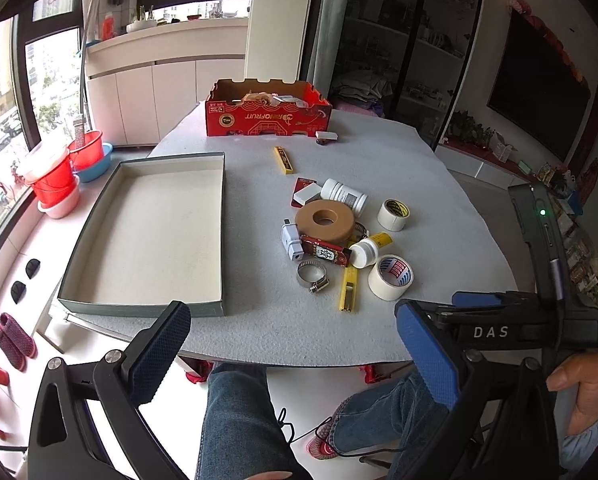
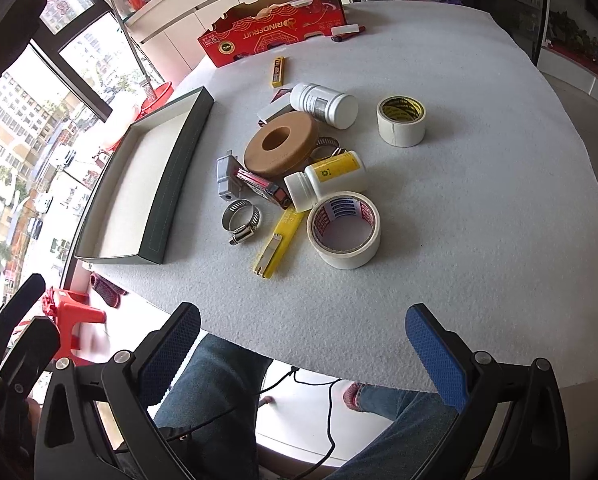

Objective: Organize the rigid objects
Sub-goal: 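Move left tool toward white plug adapter while right tool approaches yellow-labeled white bottle, then close left gripper on white plug adapter while right gripper grasps yellow-labeled bottle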

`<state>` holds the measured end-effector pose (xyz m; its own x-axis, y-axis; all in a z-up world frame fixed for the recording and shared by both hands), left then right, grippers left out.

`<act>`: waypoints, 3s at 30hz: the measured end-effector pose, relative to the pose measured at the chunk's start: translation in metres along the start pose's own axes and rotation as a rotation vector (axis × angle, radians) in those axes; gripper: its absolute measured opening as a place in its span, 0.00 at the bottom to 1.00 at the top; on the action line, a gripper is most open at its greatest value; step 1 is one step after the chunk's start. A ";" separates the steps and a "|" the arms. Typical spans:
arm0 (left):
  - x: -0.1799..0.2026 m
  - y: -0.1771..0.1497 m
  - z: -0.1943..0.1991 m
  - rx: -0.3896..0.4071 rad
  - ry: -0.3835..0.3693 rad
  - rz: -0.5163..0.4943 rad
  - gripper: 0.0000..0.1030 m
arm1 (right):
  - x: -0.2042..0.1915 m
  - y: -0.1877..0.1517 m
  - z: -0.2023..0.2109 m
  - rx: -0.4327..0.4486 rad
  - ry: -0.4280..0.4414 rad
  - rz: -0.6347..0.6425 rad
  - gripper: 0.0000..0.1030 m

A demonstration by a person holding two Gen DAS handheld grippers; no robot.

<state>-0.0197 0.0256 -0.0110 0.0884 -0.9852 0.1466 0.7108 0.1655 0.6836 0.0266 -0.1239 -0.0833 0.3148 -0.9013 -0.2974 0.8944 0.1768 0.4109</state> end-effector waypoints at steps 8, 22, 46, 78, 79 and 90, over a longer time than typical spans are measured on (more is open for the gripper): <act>-0.011 -0.005 0.009 0.011 0.055 0.004 1.00 | -0.004 -0.003 -0.005 -0.013 0.001 0.004 1.00; -0.024 -0.016 0.009 -0.032 0.100 0.075 1.00 | 0.003 -0.005 0.011 0.033 0.029 -0.026 1.00; -0.012 0.024 -0.162 -0.265 0.114 0.041 1.00 | 0.079 0.015 -0.012 -0.058 -0.098 -0.194 1.00; -0.052 0.029 -0.220 -0.296 0.186 0.002 1.00 | 0.074 0.084 -0.091 -0.122 -0.212 0.020 1.00; -0.048 0.031 -0.221 -0.296 0.175 -0.005 1.00 | 0.074 0.085 -0.090 -0.115 -0.204 0.024 1.00; -0.030 0.036 -0.235 -0.273 0.129 -0.057 1.00 | 0.066 0.092 -0.101 -0.100 -0.277 0.124 1.00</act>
<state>0.1672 0.0511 -0.1582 0.1179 -0.9930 0.0095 0.8770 0.1087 0.4680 0.1617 -0.1271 -0.1527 0.3375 -0.9413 0.0014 0.8854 0.3180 0.3390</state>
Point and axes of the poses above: each gripper's, at about its wrist camera, not at the fingertips, and z roughly against the way its jaws point, x to its right, y to its top, the point moved 8 cm from there along -z, roughly the way its jaws point, and after that the axes turned 1 degree about z, right-handed, at the moved point
